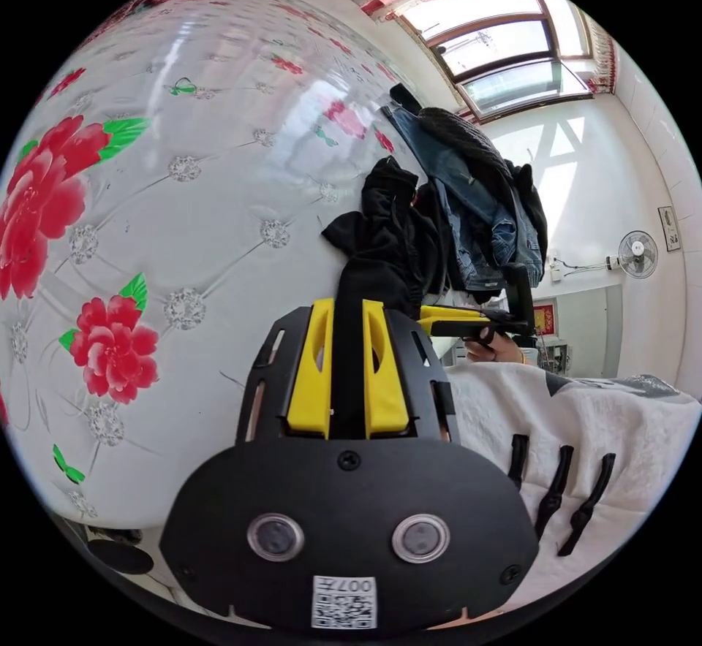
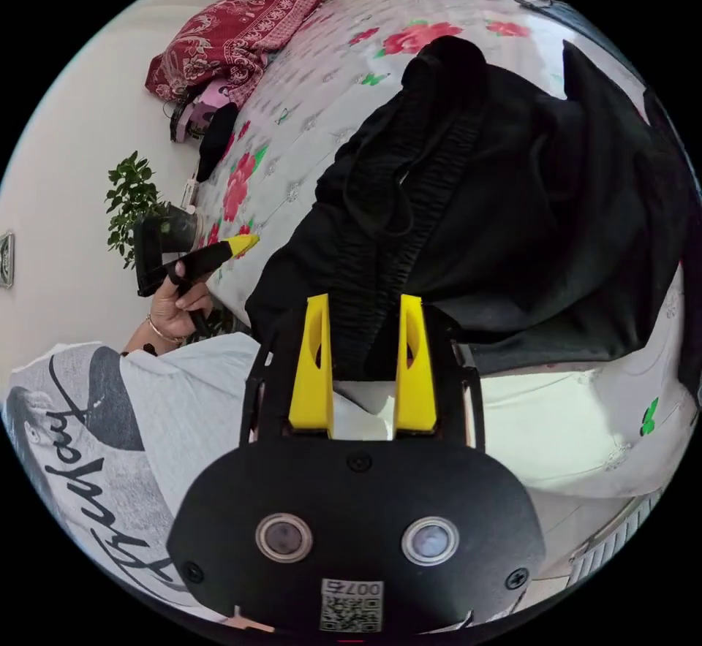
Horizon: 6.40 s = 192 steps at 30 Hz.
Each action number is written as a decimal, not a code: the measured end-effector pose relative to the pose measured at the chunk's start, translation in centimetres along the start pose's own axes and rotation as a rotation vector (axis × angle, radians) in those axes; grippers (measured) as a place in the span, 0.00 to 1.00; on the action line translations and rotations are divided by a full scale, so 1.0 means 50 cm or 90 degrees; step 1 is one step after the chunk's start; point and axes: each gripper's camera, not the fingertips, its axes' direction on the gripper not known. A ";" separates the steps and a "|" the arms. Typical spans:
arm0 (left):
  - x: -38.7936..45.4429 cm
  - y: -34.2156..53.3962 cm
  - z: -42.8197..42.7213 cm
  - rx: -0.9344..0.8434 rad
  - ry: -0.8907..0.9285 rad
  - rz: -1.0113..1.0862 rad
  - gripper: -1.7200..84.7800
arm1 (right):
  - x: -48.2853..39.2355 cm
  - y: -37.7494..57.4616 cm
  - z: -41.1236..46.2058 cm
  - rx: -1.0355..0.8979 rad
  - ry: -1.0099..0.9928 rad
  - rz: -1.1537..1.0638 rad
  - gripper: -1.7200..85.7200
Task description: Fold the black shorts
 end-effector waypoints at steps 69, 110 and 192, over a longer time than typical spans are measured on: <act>0.046 0.182 -0.286 0.116 -0.171 -0.099 0.05 | 0.288 0.320 -0.402 0.320 0.127 0.232 0.04; -0.039 -0.206 -0.115 0.198 -0.384 -0.183 0.04 | 0.395 -0.293 -0.258 0.229 0.273 0.158 0.06; 0.174 0.331 -0.547 0.330 0.077 -0.323 0.01 | 0.211 0.400 -0.416 0.352 0.048 0.237 0.02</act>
